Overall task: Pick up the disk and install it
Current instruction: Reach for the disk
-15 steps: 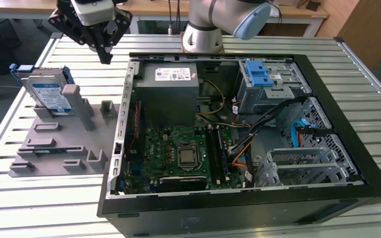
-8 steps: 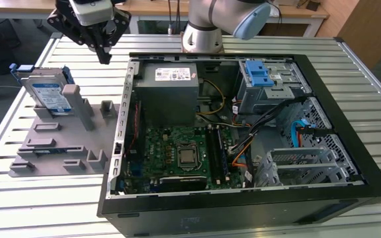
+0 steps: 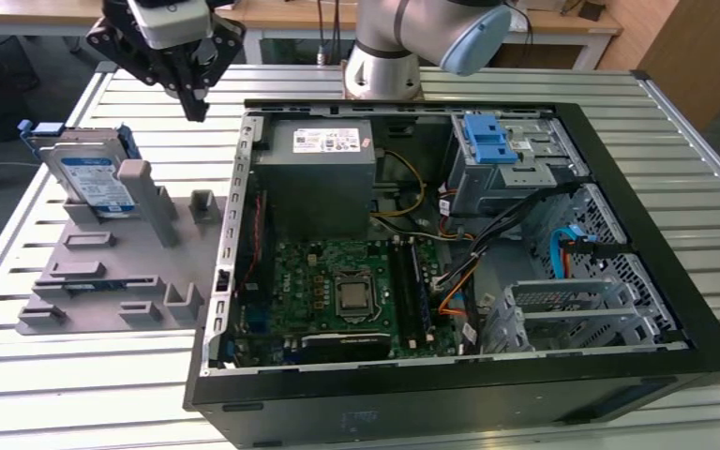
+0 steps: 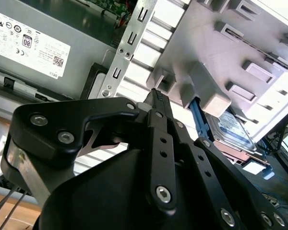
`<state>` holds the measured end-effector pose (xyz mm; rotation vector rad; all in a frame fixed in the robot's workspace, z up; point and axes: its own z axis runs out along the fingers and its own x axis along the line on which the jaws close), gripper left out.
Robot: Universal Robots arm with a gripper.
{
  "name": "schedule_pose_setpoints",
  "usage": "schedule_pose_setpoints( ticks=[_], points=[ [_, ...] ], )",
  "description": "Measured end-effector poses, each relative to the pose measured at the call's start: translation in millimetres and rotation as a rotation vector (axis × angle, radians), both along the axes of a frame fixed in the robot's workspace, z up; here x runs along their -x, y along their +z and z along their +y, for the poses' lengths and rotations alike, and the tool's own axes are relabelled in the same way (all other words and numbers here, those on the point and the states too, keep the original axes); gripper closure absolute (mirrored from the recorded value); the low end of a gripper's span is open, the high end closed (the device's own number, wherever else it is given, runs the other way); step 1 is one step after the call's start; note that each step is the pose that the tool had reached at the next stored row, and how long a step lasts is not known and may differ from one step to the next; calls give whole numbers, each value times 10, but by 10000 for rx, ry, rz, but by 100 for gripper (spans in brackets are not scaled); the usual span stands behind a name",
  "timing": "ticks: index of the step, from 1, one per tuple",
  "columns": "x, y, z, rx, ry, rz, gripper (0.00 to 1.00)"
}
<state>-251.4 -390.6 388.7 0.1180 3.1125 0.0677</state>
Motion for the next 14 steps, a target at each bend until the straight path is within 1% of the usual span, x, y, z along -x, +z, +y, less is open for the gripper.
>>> schedule_pose_setpoints(
  ticks=[14],
  points=[
    [35,-2,0,0,0,0,89]
  ],
)
